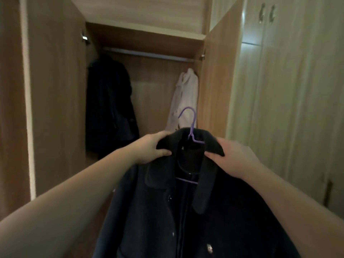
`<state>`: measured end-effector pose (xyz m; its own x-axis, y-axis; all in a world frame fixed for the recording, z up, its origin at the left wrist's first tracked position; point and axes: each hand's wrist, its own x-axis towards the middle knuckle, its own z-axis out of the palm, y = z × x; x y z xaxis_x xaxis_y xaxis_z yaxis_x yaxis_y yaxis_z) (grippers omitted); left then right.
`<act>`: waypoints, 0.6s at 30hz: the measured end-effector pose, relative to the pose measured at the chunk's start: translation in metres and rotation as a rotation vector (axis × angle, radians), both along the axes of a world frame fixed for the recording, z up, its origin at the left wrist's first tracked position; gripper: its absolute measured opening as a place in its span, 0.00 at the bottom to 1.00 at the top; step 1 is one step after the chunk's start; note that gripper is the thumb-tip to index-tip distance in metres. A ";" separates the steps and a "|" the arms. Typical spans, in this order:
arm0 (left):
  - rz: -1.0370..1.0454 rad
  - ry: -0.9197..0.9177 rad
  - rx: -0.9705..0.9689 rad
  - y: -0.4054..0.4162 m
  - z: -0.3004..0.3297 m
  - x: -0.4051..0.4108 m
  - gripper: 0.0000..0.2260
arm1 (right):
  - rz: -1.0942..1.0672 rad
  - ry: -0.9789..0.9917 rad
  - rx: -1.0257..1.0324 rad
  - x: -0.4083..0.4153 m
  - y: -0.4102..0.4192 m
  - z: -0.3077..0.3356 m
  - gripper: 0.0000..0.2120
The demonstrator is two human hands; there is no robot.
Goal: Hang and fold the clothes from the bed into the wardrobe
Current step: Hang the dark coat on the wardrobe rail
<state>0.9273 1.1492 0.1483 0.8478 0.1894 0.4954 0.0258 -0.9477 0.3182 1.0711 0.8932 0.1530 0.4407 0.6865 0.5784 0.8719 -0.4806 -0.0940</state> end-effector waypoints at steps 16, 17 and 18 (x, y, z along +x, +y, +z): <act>0.612 0.037 0.474 0.134 0.001 0.061 0.30 | 0.174 -0.034 0.059 0.141 0.173 0.027 0.16; 0.624 0.018 0.489 0.143 0.006 0.064 0.30 | 0.171 -0.042 0.070 0.146 0.184 0.032 0.16; 0.639 0.001 0.504 0.153 0.011 0.068 0.30 | 0.163 -0.047 0.082 0.151 0.196 0.039 0.16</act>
<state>0.9951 1.3026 0.1598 0.6522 0.3912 0.6493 0.6102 -0.7791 -0.1436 1.2222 1.0893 0.1916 0.2981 0.6965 0.6527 0.9421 -0.3246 -0.0838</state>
